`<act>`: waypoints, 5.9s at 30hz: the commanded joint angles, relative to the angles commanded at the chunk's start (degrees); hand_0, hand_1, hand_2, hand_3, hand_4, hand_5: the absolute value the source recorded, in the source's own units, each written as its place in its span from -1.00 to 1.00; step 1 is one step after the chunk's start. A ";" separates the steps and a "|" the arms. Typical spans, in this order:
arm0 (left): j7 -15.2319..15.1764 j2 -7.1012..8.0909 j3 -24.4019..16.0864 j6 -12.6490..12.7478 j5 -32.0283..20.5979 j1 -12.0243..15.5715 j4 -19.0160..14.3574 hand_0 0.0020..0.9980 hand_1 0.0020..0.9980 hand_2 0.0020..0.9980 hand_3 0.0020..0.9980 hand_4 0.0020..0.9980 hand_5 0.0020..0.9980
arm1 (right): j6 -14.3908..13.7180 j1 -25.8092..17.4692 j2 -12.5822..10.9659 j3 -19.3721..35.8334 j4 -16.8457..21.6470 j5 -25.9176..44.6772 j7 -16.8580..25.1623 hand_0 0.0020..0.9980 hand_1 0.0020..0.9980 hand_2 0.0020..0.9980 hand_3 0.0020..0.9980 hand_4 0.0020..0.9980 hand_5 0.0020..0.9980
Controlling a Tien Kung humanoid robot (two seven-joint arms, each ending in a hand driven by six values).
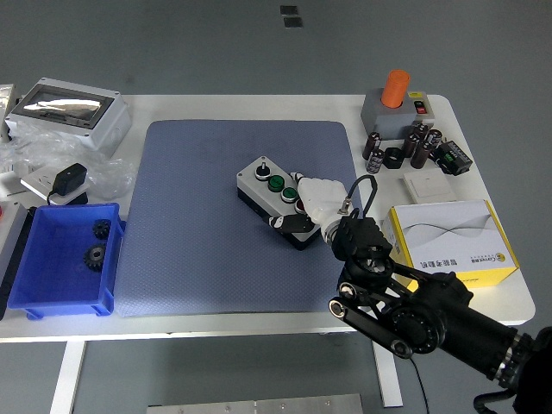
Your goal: Pick up the button,place it on the desk,press the button,press the button
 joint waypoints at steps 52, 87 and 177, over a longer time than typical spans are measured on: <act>-2.98 -0.55 -2.15 0.19 2.86 -0.03 1.19 0.30 0.23 0.24 0.50 0.79 0.09 | -4.35 5.16 -5.18 -10.43 0.90 -2.04 33.97 -0.81 -0.42 -0.22 -0.01 -0.63 -1.00; -3.93 -0.46 -2.46 -0.10 3.43 -0.29 1.58 0.30 0.23 0.24 0.49 0.78 0.11 | -3.03 6.12 -4.16 -9.80 -3.95 -6.05 36.27 0.10 0.35 0.34 0.38 -0.02 -1.00; 0.06 -0.23 0.93 -1.16 -1.82 0.94 -0.60 0.31 0.24 0.21 0.47 0.78 0.10 | 2.12 0.29 -16.59 2.95 18.28 9.94 33.25 0.52 0.73 1.00 1.00 1.00 -0.24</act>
